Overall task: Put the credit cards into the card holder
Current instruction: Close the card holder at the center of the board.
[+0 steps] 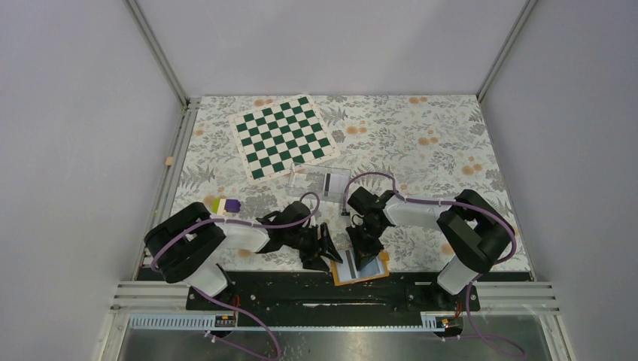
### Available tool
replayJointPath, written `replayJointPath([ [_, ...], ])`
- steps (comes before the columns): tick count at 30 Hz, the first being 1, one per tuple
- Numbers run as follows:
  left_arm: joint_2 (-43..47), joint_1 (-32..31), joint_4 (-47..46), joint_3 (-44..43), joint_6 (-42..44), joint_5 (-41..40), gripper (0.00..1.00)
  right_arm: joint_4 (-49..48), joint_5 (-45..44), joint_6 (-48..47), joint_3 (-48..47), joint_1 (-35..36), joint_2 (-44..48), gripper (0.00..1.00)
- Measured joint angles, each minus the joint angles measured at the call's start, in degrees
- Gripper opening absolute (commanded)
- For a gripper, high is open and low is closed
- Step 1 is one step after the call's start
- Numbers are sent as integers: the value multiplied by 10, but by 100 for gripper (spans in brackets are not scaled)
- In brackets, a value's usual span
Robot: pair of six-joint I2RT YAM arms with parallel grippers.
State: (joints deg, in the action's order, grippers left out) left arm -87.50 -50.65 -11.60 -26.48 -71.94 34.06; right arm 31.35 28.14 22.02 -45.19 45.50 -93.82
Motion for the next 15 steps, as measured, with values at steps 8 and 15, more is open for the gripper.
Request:
replayJointPath([
  [8, -37, -34, -43, -4, -40, 14, 61, 0, 7, -2, 2, 0, 0, 4],
  [15, -36, -45, -65, 5, -50, -3, 50, -5, 17, -1, 7, 0, 0, 3],
])
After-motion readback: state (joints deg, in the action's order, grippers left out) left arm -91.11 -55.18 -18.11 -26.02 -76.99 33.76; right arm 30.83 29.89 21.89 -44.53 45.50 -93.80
